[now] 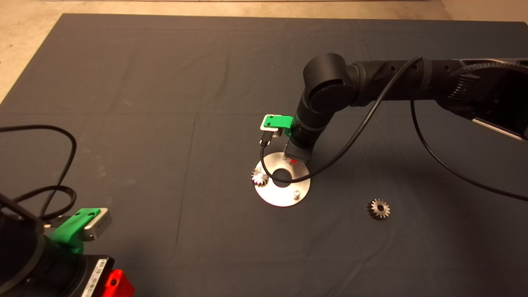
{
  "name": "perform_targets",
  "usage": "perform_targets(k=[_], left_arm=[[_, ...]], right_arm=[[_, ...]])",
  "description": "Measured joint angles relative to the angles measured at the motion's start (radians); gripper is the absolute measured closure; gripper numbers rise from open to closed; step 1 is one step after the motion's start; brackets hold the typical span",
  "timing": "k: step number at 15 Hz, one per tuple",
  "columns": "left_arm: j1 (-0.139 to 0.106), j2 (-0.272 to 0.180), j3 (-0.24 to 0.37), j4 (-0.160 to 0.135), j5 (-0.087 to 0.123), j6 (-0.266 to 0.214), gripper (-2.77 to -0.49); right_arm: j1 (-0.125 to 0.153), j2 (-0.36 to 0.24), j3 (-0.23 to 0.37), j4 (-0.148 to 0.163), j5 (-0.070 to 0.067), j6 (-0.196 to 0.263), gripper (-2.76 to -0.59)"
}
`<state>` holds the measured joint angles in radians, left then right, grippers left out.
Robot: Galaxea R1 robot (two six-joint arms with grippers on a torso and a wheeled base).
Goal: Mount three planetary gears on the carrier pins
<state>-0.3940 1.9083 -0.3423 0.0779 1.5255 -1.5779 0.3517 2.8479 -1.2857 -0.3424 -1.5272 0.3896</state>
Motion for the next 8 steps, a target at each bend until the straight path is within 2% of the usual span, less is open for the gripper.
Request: perform_targets(k=[8], left_arm=[[0.0, 0.0, 0.0, 0.0, 0.0, 0.0, -2.62]], right_arm=[[0.0, 0.0, 0.0, 0.0, 0.0, 0.0, -1.02]])
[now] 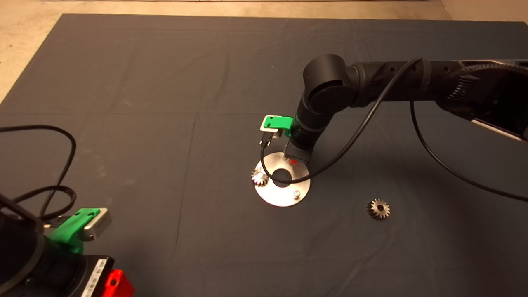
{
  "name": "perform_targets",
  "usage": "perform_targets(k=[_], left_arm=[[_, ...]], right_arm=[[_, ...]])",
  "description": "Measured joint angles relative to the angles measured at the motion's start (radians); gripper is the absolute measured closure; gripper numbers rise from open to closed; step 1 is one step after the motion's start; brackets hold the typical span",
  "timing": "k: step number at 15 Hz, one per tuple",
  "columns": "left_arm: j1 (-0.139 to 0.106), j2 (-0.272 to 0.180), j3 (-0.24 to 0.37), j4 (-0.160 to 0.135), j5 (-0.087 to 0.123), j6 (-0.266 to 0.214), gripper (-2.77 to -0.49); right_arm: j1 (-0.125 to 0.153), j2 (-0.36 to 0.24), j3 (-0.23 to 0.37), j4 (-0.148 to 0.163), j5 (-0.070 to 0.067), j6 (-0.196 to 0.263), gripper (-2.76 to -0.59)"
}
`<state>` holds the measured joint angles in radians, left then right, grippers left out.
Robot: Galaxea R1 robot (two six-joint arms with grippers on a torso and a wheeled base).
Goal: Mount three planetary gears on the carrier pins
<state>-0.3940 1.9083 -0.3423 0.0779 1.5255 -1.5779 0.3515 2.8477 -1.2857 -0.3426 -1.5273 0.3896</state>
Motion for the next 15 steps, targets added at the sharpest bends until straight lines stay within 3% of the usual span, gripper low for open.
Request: perform_targets(k=[15], left_arm=[[0.0, 0.0, 0.0, 0.0, 0.0, 0.0, -2.62]], right_arm=[[-0.003, 0.0, 0.007, -0.001, 0.0, 0.0, -1.02]])
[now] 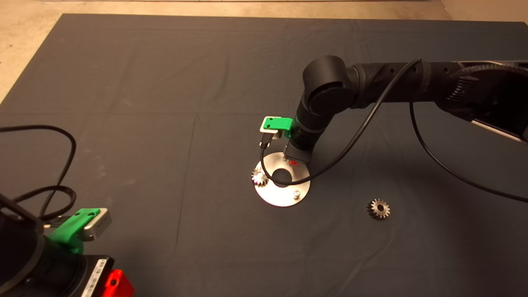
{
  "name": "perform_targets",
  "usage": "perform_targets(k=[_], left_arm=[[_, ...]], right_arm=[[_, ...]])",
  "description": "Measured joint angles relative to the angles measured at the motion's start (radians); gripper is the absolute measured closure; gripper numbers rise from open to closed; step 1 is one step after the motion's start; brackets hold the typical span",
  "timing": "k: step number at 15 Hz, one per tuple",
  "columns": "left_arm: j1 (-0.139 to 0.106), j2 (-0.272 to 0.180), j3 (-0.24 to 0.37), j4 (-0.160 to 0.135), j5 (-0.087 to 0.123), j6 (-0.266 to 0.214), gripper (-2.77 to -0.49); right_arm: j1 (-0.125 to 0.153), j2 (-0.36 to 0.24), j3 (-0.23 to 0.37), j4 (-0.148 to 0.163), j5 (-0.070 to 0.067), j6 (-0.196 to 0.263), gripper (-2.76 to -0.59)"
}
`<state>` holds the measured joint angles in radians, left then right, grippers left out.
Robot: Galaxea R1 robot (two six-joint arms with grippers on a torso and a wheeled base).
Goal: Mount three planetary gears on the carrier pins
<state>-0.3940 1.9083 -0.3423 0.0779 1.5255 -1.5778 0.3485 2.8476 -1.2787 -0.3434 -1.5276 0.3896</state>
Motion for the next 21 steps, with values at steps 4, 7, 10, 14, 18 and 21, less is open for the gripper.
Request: perform_targets(k=[4, 7, 10, 14, 18, 21], left_arm=[[0.0, 0.0, 0.0, 0.0, 0.0, 0.0, -2.62], [0.0, 0.0, 0.0, 0.0, 0.0, 0.0, -2.62], [0.0, 0.0, 0.0, 0.0, 0.0, 0.0, -2.62], [0.0, 0.0, 0.0, 0.0, 0.0, 0.0, -2.62], [0.0, 0.0, 0.0, 0.0, 0.0, 0.0, -2.62], [0.0, 0.0, 0.0, 0.0, 0.0, 0.0, -2.62]], right_arm=[[0.0, 0.0, -0.007, 0.003, 0.001, -0.004, -1.02], [0.001, 0.001, -0.022, 0.006, 0.002, -0.014, -1.02], [0.001, 0.007, -0.035, 0.011, -0.001, -0.021, -1.02], [0.001, 0.017, -0.042, 0.014, -0.013, -0.026, -1.02], [0.001, 0.017, -0.04, 0.019, -0.012, -0.027, -1.02], [0.001, 0.017, -0.035, 0.019, -0.013, -0.027, -1.02]])
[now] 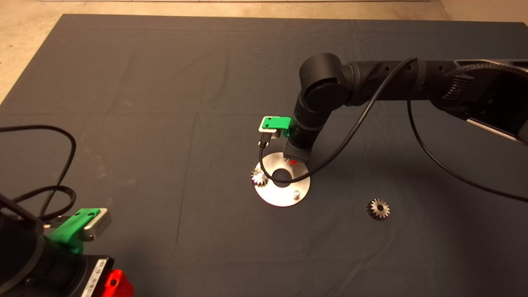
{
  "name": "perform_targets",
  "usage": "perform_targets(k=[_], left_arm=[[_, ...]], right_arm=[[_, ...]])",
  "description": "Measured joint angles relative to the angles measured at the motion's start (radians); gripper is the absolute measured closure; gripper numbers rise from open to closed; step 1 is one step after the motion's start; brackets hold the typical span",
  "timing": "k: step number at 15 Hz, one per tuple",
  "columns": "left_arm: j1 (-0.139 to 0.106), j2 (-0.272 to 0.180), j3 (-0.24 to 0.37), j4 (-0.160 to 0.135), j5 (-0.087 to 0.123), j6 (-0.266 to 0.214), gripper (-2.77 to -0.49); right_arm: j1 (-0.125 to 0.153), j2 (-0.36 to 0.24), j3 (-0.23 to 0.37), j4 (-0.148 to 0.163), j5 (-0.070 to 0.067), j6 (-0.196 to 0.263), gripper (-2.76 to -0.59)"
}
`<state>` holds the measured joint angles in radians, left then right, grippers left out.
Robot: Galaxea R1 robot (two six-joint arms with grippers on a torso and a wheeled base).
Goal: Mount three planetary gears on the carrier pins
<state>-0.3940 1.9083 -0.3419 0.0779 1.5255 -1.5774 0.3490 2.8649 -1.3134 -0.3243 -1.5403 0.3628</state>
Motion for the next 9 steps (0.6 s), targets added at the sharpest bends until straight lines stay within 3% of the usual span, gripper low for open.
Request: perform_targets(k=[9], left_arm=[[0.0, 0.0, 0.0, 0.0, 0.0, 0.0, -2.62]], right_arm=[[-0.007, -0.001, 0.033, 0.003, -0.005, 0.0, -1.02]])
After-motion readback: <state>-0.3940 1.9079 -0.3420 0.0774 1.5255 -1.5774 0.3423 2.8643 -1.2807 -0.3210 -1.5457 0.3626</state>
